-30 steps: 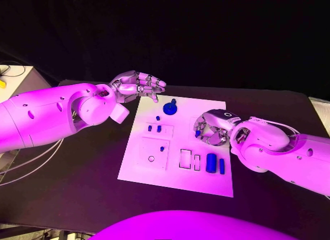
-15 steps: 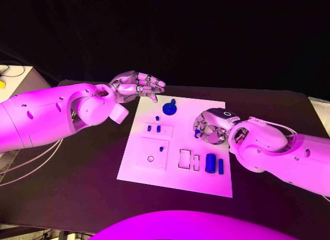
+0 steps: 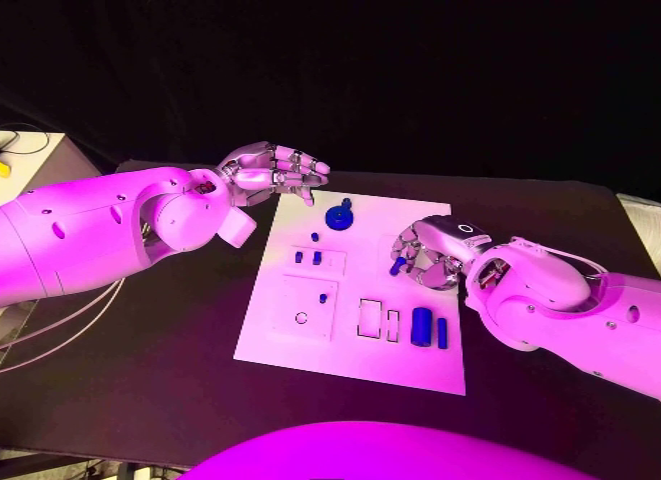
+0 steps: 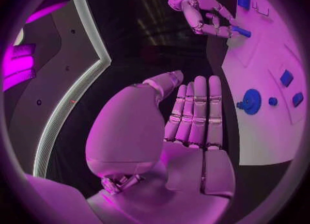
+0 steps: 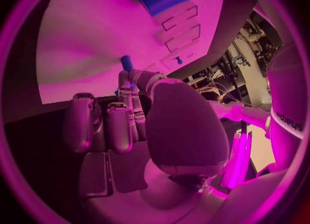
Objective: Assemble the parts on the task board
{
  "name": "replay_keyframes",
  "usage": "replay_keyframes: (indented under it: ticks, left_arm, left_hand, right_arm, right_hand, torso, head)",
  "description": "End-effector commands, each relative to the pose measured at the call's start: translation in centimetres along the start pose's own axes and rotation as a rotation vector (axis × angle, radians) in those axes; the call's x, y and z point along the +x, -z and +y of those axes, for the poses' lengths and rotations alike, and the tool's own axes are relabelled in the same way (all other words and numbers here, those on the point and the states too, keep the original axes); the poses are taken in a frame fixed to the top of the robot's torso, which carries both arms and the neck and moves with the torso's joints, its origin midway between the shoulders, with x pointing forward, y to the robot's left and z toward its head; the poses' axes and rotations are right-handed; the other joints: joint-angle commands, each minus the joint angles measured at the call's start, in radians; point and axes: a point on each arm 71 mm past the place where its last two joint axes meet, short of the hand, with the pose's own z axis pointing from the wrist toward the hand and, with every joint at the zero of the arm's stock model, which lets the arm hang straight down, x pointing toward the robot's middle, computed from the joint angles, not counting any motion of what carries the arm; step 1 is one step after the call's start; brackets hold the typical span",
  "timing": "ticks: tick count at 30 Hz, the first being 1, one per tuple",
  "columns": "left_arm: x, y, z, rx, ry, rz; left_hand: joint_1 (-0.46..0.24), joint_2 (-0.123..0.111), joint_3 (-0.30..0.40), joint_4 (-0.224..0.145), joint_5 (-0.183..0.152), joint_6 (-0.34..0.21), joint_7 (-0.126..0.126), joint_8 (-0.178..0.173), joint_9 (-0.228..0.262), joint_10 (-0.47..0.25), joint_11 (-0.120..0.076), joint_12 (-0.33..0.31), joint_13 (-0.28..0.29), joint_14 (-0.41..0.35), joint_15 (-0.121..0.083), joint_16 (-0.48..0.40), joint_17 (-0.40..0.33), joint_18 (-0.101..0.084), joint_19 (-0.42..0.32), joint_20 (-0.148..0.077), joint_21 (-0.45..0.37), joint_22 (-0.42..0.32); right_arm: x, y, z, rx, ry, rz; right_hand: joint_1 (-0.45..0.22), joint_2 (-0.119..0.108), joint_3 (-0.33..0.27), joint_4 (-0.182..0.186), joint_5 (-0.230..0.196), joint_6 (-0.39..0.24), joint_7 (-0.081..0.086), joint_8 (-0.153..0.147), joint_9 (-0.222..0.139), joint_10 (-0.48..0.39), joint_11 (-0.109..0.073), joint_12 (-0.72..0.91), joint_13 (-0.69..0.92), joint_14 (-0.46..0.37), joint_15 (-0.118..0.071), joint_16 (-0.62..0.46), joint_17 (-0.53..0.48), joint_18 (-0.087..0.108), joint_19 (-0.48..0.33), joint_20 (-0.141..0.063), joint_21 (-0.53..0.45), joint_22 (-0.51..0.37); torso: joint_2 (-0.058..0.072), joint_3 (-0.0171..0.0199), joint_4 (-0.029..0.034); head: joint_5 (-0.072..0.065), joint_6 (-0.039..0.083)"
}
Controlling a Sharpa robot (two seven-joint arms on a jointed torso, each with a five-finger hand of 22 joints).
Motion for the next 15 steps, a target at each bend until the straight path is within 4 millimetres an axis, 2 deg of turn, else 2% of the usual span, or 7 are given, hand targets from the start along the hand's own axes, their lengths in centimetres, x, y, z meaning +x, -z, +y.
replay_keyframes:
  ticks: [1,8,15]
  left_arm:
    - [0.1,0.0,-0.1,0.007,0.009,0.011]
    - [0.2,-0.1,-0.1,0.007,0.009,0.011]
    - [0.2,-0.2,-0.1,0.007,0.01,0.015]
  left_hand:
    - [0.0,0.009,-0.005,0.0,0.0,-0.006,0.0,0.005,-0.001,-0.006,0.0,0.002,-0.002,-0.007,0.001,-0.006,-0.001,0.014,0.006,0.001,-0.004,-0.001]
    - [0.0,0.009,-0.005,0.0,0.0,-0.006,0.0,0.005,-0.001,-0.006,0.0,0.002,-0.002,-0.007,0.001,-0.006,-0.001,0.014,0.006,0.001,-0.004,-0.001]
    - [0.0,0.009,-0.005,0.0,0.0,-0.006,0.0,0.005,-0.001,-0.006,0.0,0.002,-0.002,-0.007,0.001,-0.006,-0.001,0.014,0.006,0.001,-0.004,-0.001]
  right_arm:
    - [-1.1,0.5,0.2,-0.007,-0.044,-0.08]
    - [-2.8,1.6,0.9,-0.031,-0.098,-0.127]
    - [-3.1,1.8,2.7,-0.086,-0.118,-0.127]
  right_hand:
    - [0.003,0.01,0.001,-0.004,0.005,0.014,-0.012,0.046,0.057,0.006,0.0,-0.004,0.001,0.037,-0.006,0.001,0.0,-0.007,0.03,-0.008,0.005,0.107]
    - [0.001,0.009,0.003,-0.006,0.004,0.013,-0.011,0.047,0.059,0.007,0.0,-0.007,0.002,0.036,-0.006,0.0,-0.002,-0.008,0.03,-0.009,0.006,0.108]
    - [0.0,0.009,0.005,-0.007,0.003,0.013,-0.011,0.048,0.06,0.008,0.0,-0.009,0.002,0.036,-0.006,0.0,-0.003,-0.007,0.029,-0.009,0.004,0.108]
  torso:
    - [-0.001,-0.0004,-0.0009]
    - [-0.001,0.0,-0.0019]
    - [0.0,0.0,-0.0001]
  head:
    - [0.002,0.0]
    - [0.001,0.003]
    - [0.004,0.006]
